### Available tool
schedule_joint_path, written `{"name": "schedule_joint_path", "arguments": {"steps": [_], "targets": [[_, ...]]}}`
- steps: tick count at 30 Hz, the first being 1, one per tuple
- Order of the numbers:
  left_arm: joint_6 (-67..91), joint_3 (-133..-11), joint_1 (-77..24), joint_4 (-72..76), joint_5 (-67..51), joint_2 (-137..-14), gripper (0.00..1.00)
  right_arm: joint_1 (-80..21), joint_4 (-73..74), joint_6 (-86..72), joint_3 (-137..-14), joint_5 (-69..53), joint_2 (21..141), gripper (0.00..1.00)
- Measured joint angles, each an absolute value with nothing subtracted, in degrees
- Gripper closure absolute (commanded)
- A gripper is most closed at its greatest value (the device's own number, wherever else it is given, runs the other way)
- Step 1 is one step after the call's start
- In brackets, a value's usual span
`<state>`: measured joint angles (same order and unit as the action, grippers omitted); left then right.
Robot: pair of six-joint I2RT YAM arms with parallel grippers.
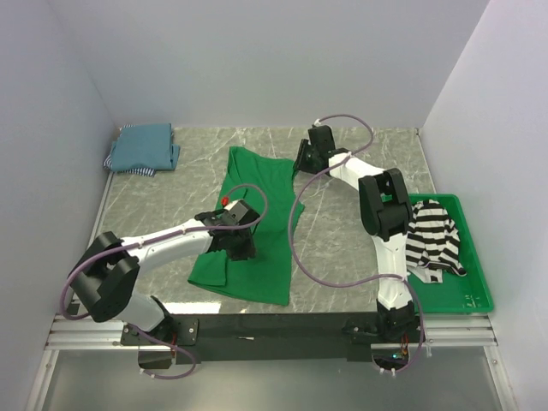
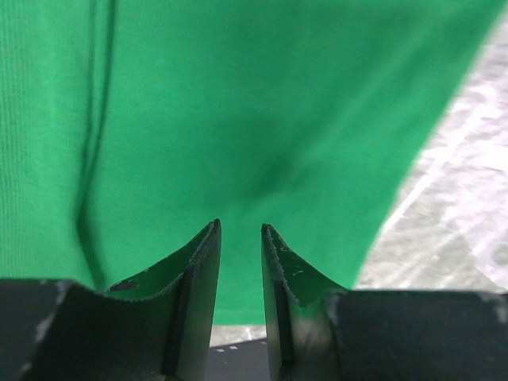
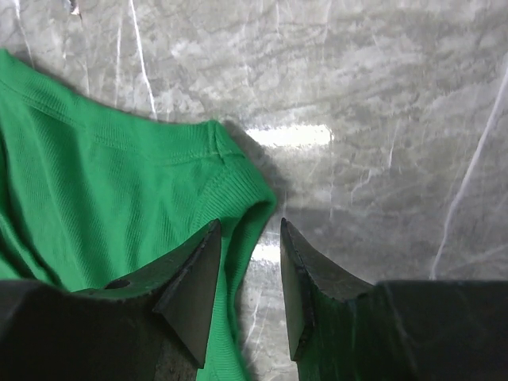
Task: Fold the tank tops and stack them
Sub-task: Fold the tank top
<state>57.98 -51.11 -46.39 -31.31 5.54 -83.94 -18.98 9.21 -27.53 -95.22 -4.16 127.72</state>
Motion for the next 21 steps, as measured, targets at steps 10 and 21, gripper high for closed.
{"name": "schedule_joint_path", "arguments": {"steps": [10,21], "targets": [[58.0,-47.7,-45.6,-28.7,3.7,-86.7,0.69,-19.0,10.8,-26.3,-100.0,-4.0,128.6,0.57],[57.9,-47.1,-45.1,-27.6,2.8,-88.0,0.7,-19.3,13.8,-25.8,-103.5,-3.9,132.5,0.63]]}}
